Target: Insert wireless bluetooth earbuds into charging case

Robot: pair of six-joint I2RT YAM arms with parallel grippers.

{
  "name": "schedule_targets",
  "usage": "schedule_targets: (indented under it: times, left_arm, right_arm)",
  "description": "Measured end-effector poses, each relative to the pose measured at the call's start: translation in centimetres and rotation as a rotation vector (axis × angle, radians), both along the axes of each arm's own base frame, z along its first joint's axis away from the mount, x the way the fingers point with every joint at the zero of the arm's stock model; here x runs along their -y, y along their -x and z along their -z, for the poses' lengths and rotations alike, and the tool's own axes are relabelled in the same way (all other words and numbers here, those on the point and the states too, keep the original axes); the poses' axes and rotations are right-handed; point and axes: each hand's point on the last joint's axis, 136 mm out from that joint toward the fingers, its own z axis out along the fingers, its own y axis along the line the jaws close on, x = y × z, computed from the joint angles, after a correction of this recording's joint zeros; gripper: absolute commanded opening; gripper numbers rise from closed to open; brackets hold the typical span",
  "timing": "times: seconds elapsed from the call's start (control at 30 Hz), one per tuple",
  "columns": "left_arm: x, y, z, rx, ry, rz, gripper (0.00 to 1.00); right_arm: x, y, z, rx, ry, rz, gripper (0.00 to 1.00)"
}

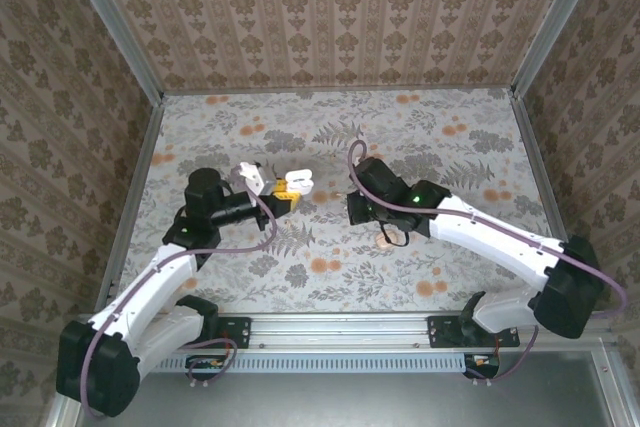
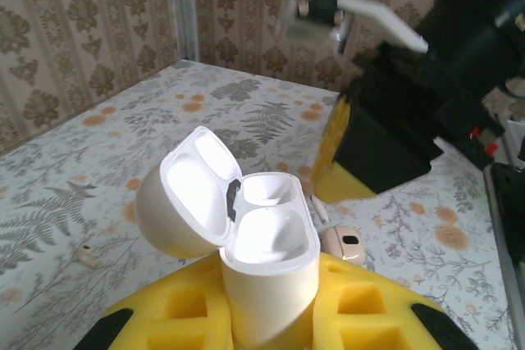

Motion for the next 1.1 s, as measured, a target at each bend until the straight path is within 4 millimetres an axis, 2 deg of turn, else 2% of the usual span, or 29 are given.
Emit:
schedule_targets:
  times: [0.33, 0.53, 0.87, 1.1]
  left_arm:
    - [2.0, 1.2, 1.2, -0.033, -0.007, 0.099, 0.0]
    - [2.6, 1.3, 1.0, -0.036, -0.008, 0.121, 0.0]
    - [3.3, 1.7, 0.6, -0.029, -0.005, 0.137, 0.0]
    - [3.4, 1.3, 0.0, -0.023, 0.012, 0.112, 0.0]
  right_arm:
    - [-0.1, 0.2, -7.5, 0.235, -0.003, -0.172, 0.02]
    - [-1.3, 0.7, -10.6, 0.355, 0.044, -0.293, 0.02]
    - [-3.8, 1.3, -10.7, 0.418, 0.095, -0.393, 0.02]
    - [-5.7, 1.7, -11.0, 0.46, 0.087, -0.432, 0.01]
